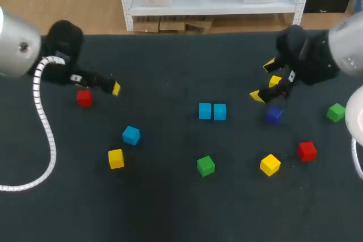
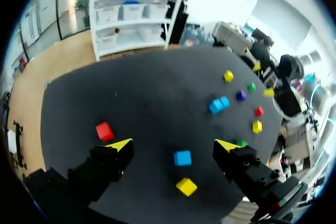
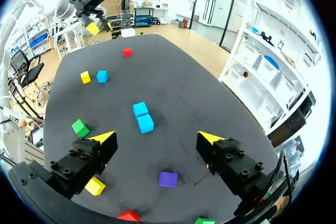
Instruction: Place the blue cubes, place green cubes on the blue cubes, place the yellow cubes on the green cubes, then place the red cubes on the yellow cubes, and place purple cube on the red cubes.
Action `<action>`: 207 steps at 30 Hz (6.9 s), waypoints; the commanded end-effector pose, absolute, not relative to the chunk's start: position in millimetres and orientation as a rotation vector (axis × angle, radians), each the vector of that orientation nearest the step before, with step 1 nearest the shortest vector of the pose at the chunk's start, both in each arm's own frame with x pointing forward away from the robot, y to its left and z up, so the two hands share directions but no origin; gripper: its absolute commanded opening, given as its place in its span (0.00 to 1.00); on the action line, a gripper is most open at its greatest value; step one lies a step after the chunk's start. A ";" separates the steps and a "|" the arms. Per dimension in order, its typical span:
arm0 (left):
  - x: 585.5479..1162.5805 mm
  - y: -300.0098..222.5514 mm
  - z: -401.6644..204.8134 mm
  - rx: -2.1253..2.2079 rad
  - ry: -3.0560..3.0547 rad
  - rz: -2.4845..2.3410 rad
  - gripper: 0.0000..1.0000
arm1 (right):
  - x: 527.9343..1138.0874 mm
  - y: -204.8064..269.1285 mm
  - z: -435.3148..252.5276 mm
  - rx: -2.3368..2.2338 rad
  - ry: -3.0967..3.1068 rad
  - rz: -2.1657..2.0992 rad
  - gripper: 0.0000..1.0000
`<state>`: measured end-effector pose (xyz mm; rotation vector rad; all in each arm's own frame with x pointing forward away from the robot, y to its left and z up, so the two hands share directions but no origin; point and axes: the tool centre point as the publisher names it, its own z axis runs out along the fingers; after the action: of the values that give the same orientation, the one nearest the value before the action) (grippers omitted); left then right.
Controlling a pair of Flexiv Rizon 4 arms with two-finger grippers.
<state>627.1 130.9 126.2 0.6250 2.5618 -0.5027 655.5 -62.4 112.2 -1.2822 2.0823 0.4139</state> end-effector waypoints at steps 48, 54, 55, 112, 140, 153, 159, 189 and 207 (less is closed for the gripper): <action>602.1 86.7 0.1 0.888 3.147 -0.135 0.56 | 656.1 -62.8 111.8 -1.283 2.080 0.419 1.00; 601.2 87.2 -1.0 0.906 3.144 -0.063 0.35 | 656.1 -62.8 111.8 -1.283 2.080 0.419 1.00; 601.2 87.2 -0.6 0.915 3.140 -0.035 0.30 | 656.1 -62.8 111.8 -1.283 2.080 0.419 1.00; 684.5 -26.7 15.5 2.331 2.239 -0.133 0.00 | 656.1 -62.8 111.8 -1.283 2.080 0.419 1.00; 695.4 -44.7 0.4 2.432 2.281 -0.166 0.00 | 656.1 -62.8 111.8 -1.283 2.080 0.419 1.00; 693.4 -47.0 -2.2 2.449 2.271 -0.178 0.00 | 656.1 -62.8 111.8 -1.283 2.080 0.419 1.00; 692.7 -46.8 -2.3 2.458 2.264 -0.172 0.00 | 656.1 -62.8 111.8 -1.283 2.080 0.419 1.00; 688.1 -39.9 -1.0 2.319 2.367 -0.224 1.00 | 656.1 -62.8 111.8 -1.283 2.080 0.419 1.00; 686.0 -40.8 -3.5 2.341 2.335 -0.191 0.42 | 656.1 -62.8 111.8 -1.283 2.080 0.419 1.00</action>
<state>688.8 -42.2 -3.5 2.3423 2.3421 -0.1979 655.5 -62.4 112.1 -1.2821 2.0821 0.4142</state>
